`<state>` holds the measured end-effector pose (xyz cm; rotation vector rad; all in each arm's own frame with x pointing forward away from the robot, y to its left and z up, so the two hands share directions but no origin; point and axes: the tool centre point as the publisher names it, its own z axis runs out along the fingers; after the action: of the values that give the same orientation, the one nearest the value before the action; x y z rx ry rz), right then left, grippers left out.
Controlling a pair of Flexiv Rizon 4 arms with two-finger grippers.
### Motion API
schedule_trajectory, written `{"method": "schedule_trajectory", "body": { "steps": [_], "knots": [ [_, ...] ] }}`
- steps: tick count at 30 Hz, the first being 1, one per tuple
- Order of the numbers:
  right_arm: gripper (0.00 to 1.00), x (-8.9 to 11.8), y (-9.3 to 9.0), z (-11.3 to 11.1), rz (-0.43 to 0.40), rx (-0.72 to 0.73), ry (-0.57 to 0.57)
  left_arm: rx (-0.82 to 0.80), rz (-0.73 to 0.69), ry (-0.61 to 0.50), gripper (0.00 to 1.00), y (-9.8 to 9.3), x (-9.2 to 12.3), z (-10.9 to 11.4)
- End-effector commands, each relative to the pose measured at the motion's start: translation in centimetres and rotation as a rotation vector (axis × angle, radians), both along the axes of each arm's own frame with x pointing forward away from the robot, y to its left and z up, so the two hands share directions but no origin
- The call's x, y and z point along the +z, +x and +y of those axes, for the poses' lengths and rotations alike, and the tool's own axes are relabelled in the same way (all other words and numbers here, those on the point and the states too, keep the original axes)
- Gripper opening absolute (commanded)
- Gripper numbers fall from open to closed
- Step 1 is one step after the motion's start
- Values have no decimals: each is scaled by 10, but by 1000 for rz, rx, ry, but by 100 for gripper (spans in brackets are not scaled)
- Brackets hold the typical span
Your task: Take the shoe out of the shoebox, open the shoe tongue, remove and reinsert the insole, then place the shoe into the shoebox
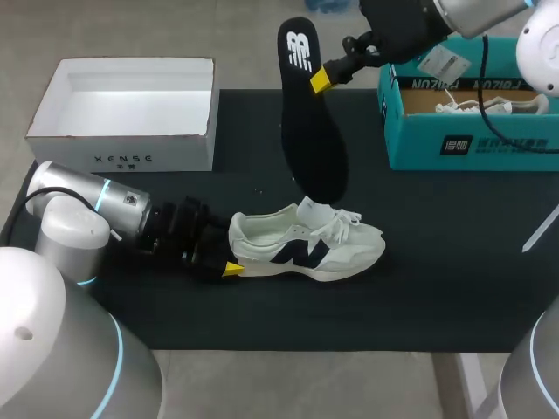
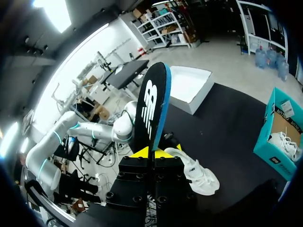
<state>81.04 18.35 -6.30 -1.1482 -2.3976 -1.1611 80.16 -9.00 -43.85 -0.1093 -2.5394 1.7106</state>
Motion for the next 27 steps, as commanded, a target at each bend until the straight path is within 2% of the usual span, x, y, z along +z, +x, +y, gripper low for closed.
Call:
{"method": "schedule_trajectory", "body": {
  "steps": [1,7,8,9,10,22,27],
  "knots": [
    [0,-1,0,1,-1,-2,0,-1,0,2,0,-1,-4,0],
    [0,-1,0,1,-1,-2,0,4,-15,6,0,-1,-1,1],
    [0,-1,0,1,-1,-2,0,2,-24,19,22,-2,1,1],
    [0,-1,0,1,-1,-2,0,16,-53,48,56,-2,4,2],
    [0,-1,0,1,-1,-2,0,15,-67,52,99,-3,5,2],
    [0,-1,0,1,-1,-2,0,42,-100,95,100,-8,8,22],
    [0,-1,0,1,-1,-2,0,6,-167,194,100,-12,24,36]
  ]
}}
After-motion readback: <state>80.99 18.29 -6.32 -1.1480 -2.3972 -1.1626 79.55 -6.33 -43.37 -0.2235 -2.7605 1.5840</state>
